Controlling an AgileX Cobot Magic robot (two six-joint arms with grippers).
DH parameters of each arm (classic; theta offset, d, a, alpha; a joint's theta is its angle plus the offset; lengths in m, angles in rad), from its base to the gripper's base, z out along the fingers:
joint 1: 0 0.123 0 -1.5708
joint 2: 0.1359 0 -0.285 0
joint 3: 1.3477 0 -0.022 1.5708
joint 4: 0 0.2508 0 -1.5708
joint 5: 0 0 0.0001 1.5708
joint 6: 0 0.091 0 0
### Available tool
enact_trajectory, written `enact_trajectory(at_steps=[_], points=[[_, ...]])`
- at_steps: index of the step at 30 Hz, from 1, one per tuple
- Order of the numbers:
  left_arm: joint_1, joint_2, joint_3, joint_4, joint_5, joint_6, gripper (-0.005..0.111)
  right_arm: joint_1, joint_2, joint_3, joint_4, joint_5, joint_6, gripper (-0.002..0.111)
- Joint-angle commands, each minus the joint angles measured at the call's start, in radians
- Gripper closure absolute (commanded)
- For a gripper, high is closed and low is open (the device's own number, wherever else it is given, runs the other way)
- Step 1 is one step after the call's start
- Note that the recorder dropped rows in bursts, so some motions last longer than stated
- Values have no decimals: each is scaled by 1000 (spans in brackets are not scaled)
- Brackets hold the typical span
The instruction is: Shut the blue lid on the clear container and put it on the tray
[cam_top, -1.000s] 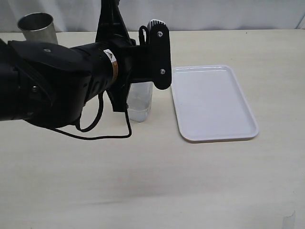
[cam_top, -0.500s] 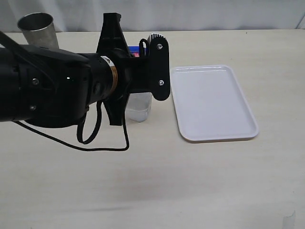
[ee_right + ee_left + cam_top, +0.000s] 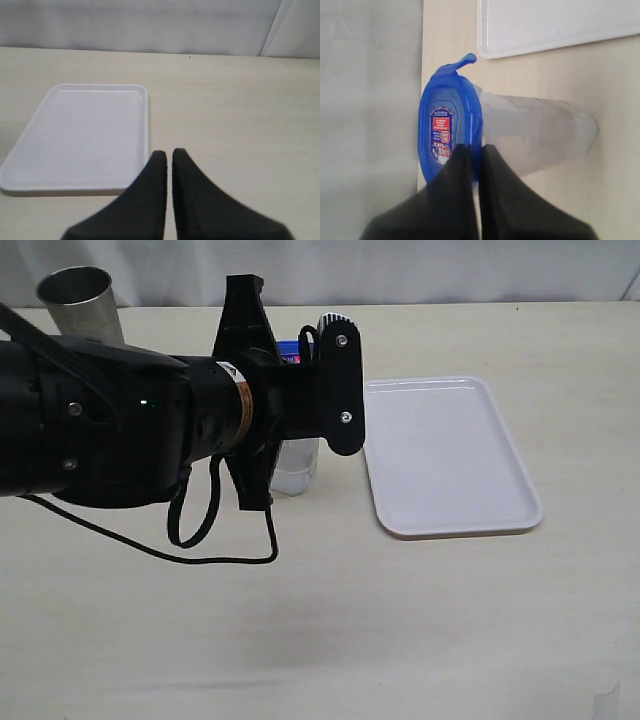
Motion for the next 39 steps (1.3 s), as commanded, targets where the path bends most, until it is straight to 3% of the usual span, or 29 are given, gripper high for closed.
enact_trajectory(at_steps=[1,31,39], points=[[-2,-10,1,-13,50,1,107,-6,-5,2,1,-5,-1,104],[-2,-10,1,-95,11,1,106,-6,-5,2,1,-5,-1,104],[-2,-10,1,-93,27,1,77,-6,-5,2,1,-5,-1,104]])
